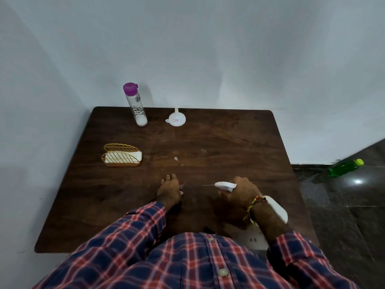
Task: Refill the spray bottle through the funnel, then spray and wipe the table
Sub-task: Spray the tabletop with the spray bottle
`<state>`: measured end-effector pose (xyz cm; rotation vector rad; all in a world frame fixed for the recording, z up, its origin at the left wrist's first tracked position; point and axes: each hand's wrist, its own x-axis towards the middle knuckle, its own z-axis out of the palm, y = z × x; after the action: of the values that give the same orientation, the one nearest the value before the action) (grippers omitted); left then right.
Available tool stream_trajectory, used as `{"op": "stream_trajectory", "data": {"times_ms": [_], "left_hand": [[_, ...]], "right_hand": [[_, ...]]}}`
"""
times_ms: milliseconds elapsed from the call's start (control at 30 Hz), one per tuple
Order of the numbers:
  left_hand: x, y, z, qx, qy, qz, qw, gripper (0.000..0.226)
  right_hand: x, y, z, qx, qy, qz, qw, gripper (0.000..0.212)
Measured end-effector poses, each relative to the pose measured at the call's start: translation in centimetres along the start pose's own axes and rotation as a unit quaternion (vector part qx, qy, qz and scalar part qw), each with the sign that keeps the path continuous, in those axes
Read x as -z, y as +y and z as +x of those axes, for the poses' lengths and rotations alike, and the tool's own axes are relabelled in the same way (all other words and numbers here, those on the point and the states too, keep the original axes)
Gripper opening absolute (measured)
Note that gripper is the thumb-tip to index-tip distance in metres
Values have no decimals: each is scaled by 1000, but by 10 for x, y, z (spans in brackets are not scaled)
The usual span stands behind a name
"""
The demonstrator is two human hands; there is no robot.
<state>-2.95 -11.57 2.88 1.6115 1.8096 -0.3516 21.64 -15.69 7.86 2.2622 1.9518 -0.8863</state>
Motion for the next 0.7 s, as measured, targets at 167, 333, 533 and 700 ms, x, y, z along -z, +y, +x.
{"op": "stream_trajectory", "data": {"times_ms": [167,333,533,700], "left_hand": [[4,-2,-2,9,-14,12,1000,87],[15,4,-1,13,-17,25,999,92],[19,15,1,24,14,28,999,91],[25,20,4,44,29,-3,999,91]], "right_hand": [[1,3,-3,-101,155,77,980,40],[7,6,1,-151,151,91,973,51],[1,14,-8,-116,-8,-16,993,59],[0,10,-10,-135,63,52,988,55]]}}
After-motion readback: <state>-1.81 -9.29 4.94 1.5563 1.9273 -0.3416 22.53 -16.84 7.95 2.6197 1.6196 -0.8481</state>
